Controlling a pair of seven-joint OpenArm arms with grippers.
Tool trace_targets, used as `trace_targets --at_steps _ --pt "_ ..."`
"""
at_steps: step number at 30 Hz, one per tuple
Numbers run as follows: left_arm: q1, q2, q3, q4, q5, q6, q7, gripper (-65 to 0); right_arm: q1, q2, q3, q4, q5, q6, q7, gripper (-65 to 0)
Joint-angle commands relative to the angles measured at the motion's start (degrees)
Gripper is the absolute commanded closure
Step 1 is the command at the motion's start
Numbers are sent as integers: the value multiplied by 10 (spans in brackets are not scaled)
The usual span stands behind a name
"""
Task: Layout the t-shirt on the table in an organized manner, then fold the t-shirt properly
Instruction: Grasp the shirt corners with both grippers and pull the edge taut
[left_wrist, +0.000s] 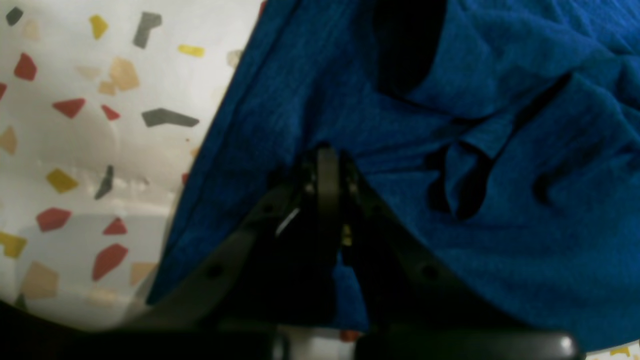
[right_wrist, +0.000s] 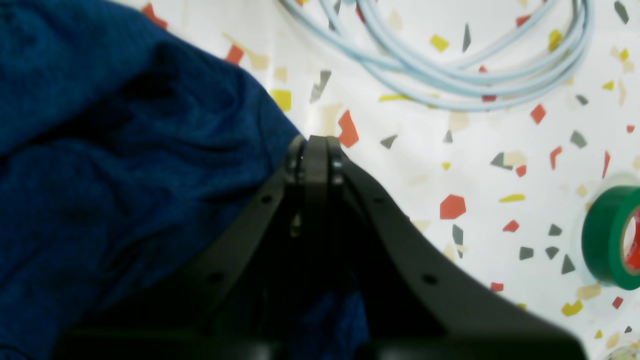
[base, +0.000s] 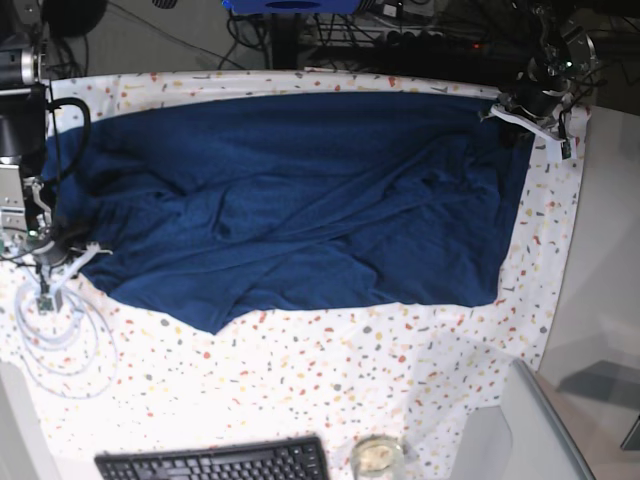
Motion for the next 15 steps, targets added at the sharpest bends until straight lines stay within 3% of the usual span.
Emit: trace_targets --at_steps 1,6,10,12,15 --pt "1 -4 -1 6 8 6 12 0 12 12 17 24 0 -7 15 0" --pt "4 1 -1 32 8 6 13 0 -4 6 84 92 0 -7 12 0" --pt "4 1 -2 68 7 6 51 0 1 5 85 123 1 -1 -42 -23" --pt "4 1 -3 96 7 6 65 0 19 -10 86 126 2 11 -72 -135" --pt "2 10 -23 133 7 6 82 0 39 -17 86 116 2 69 -91 -321"
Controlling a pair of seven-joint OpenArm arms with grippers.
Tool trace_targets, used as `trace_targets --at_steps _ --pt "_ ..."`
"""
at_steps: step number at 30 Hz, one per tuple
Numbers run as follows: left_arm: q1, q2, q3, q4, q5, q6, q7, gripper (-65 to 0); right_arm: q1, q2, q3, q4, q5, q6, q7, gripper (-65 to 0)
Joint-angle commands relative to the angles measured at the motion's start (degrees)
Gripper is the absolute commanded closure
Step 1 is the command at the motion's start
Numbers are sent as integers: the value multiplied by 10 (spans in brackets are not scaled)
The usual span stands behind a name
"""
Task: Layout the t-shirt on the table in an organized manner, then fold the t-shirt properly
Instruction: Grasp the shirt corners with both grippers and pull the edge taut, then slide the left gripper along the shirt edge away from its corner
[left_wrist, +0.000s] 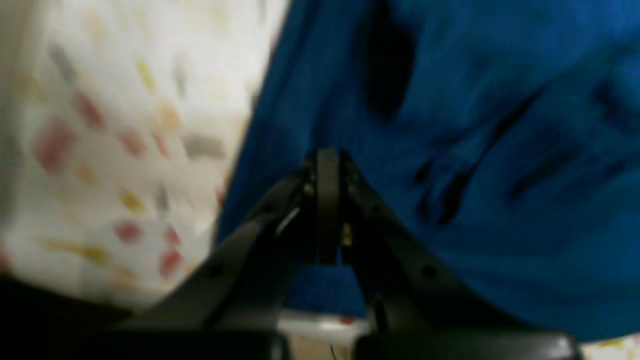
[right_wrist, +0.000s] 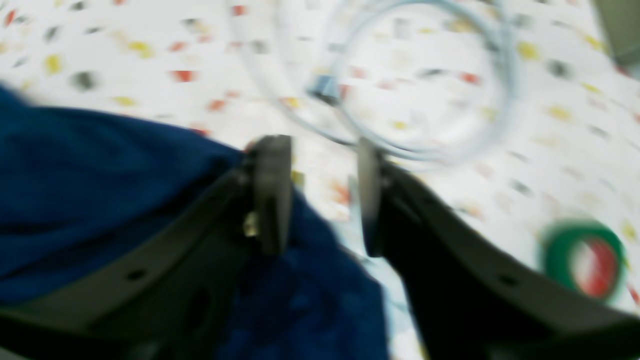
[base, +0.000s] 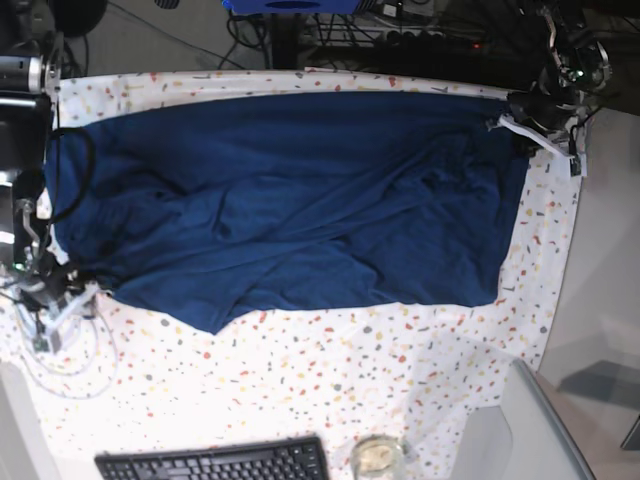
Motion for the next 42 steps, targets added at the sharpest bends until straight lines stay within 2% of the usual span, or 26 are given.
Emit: trace_targets --at_steps 1,4,9,13,16,20,24,30,33,36,38,42 --pt "-1 0 -15 19 -5 3 3 0 23 10 3 3 5 9 12 -353" --pt "-1 3 -41 47 -5 1 19 0 54 0 1 -40 3 40 10 -360" --pt "-1 -10 -45 52 -5 1 18 0 103 -4 0 -156 3 42 10 -365" --pt "-1 -14 -45 52 -5 1 17 0 107 -5 -23 -184 3 43 13 -365" --pt "-1 -23 -45 50 -5 1 17 0 107 -5 -74 -188 3 37 15 -366" --pt "-2 -26 -45 37 -5 1 15 0 107 -5 -84 -189 3 36 18 -366" --pt "-10 -34 -45 25 -3 1 15 0 106 -5 -88 -195 3 -14 59 -368" --pt "-23 -45 -45 4 -4 1 16 0 120 -4 -88 -256 3 -15 65 -368" --pt "-30 -46 -45 2 -1 1 17 0 124 -5 -88 -281 3 -15 98 -366" --pt "-41 -53 -45 -1 0 1 18 0 125 -5 -88 -293 3 -15 105 -360" --pt "-43 -59 -42 -2 0 1 18 0 125 -5 -88 -293 3 -15 104 -312" --pt "-74 -62 -43 -4 0 3 19 0 125 -5 -88 -293 3 -15 103 -41"
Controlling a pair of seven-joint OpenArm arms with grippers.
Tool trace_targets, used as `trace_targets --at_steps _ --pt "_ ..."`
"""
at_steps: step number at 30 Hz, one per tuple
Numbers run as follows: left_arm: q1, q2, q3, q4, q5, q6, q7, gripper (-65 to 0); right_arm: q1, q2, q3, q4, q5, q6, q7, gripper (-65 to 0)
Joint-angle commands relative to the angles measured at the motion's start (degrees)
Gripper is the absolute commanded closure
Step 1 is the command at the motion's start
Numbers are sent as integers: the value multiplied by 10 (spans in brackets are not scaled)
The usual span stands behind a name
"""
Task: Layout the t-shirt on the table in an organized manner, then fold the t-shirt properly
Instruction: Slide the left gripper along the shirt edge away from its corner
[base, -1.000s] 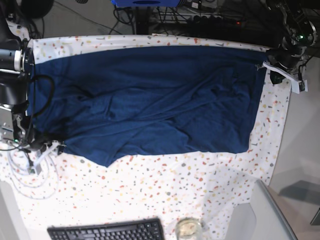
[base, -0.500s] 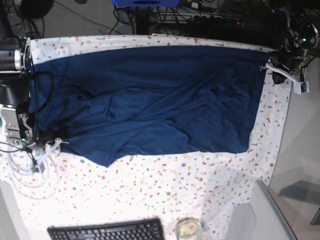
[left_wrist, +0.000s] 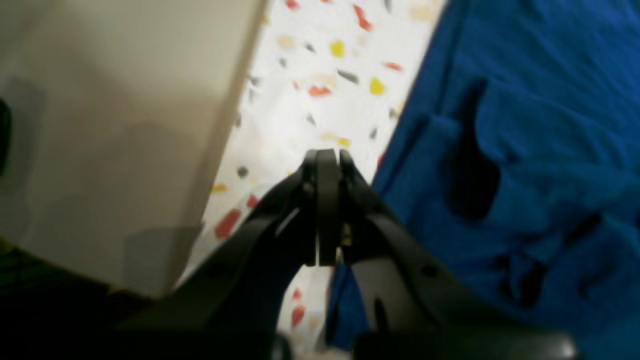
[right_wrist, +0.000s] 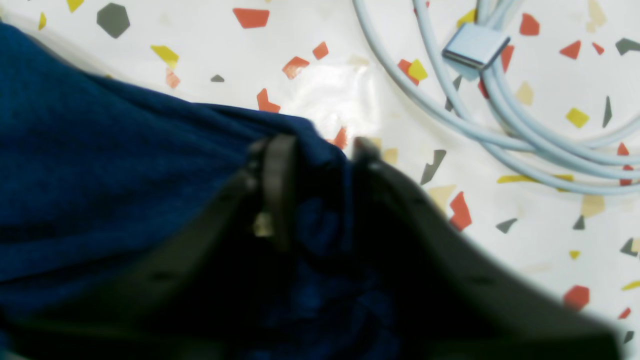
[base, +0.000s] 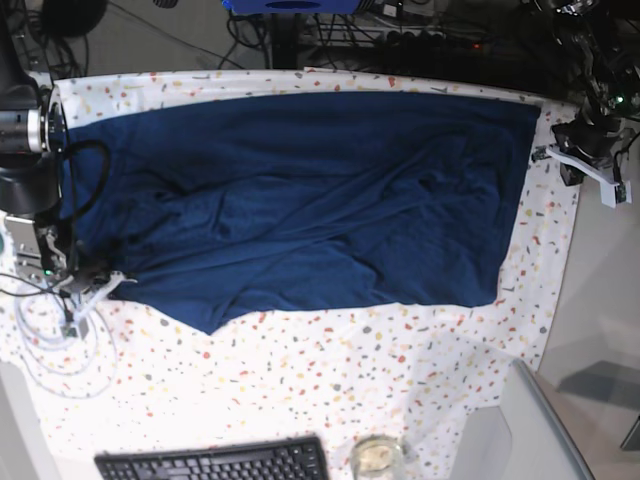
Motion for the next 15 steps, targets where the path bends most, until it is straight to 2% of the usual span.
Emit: trace_targets --at_steps 1,3,7,8,10,13,15 --pt "-16 -9 2 1 -7 -2 -13 0 14 7 1 4 -3 -1 -3 0" --pt "-41 -25 5 -17 2 -2 -13 0 14 7 1 7 -3 0 -12 -9" --pt "-115 -34 25 -87 66 -1 -13 0 14 7 1 8 -3 0 -17 0" --pt "-138 -36 29 -109 82 -1 -13 -43 14 7 1 8 -3 0 -17 0" --pt "-177 -39 30 -149 102 -1 -14 -206 14 7 1 9 -3 0 -17 0" --pt "-230 -43 28 -217 111 -3 -17 -395 12 7 1 9 -3 0 -17 0" --pt "-272 -53 32 -271 106 -4 -17 -485 12 7 1 9 -3 0 -17 0"
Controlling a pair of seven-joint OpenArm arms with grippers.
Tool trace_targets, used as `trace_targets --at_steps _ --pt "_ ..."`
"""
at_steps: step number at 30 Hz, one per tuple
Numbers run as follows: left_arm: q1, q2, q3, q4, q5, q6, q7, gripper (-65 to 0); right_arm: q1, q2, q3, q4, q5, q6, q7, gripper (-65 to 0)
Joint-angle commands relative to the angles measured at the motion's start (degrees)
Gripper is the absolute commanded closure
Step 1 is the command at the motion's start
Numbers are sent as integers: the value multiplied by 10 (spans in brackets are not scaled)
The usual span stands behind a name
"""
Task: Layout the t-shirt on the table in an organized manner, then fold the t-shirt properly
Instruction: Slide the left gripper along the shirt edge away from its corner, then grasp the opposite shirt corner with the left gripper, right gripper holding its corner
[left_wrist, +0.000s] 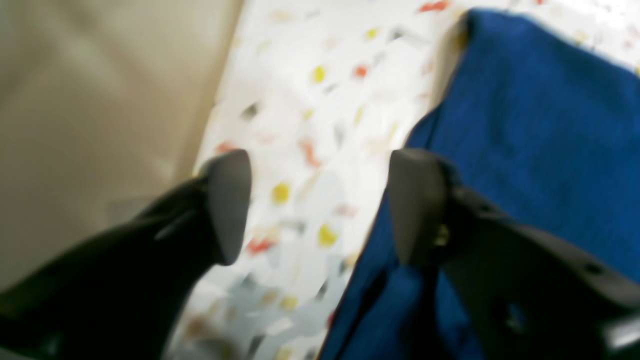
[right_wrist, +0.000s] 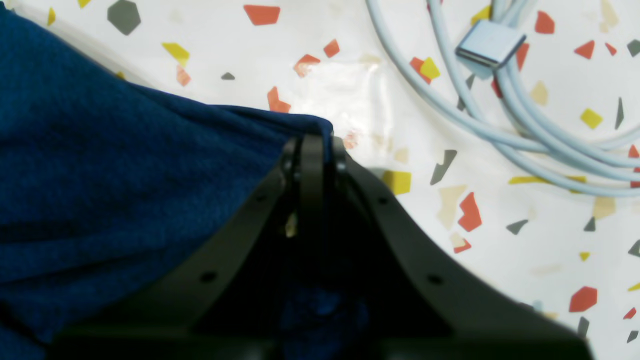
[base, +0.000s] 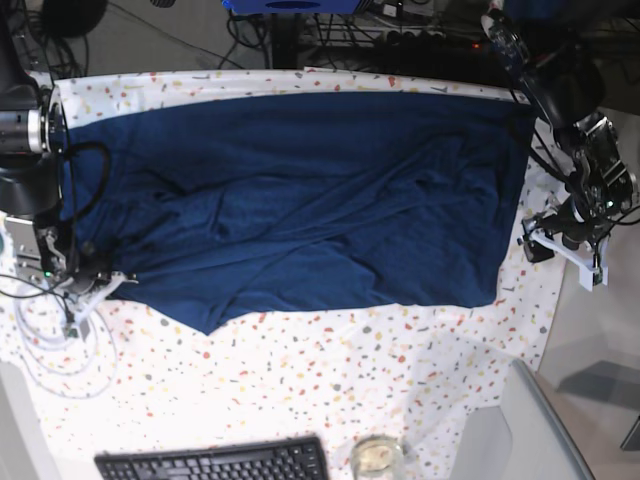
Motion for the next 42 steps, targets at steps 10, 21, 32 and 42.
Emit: trace_targets --at_steps 10,21,32,42 --pt "-150 -37 125 -207 -7 4 -94 -533 10 7 1 5 -3 0 -5 0" --pt "-238 -35 152 -470 -2 51 -272 -532 10 7 1 5 -3 0 -5 0" --pt "-226 -34 152 -442 -2 69 -284 0 7 7 1 6 -3 0 -4 0" --pt "-212 -34 152 -354 -1 68 -279 0 -60 10 1 150 -3 0 -6 0"
